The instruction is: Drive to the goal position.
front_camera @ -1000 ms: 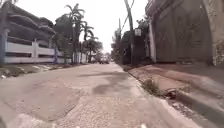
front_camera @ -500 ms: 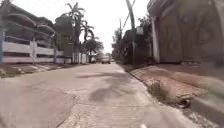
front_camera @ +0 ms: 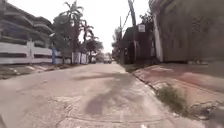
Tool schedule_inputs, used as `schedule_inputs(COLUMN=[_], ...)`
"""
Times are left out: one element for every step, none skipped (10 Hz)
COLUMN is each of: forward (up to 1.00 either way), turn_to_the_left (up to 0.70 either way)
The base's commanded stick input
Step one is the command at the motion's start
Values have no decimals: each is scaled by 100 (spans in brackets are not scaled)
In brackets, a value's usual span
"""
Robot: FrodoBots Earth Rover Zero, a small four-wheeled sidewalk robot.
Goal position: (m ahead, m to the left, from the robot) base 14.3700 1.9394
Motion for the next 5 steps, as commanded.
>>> schedule_inputs(forward=[100,100,100,100,100], turn_to_the_left=[0,0,-2,-22,-39])
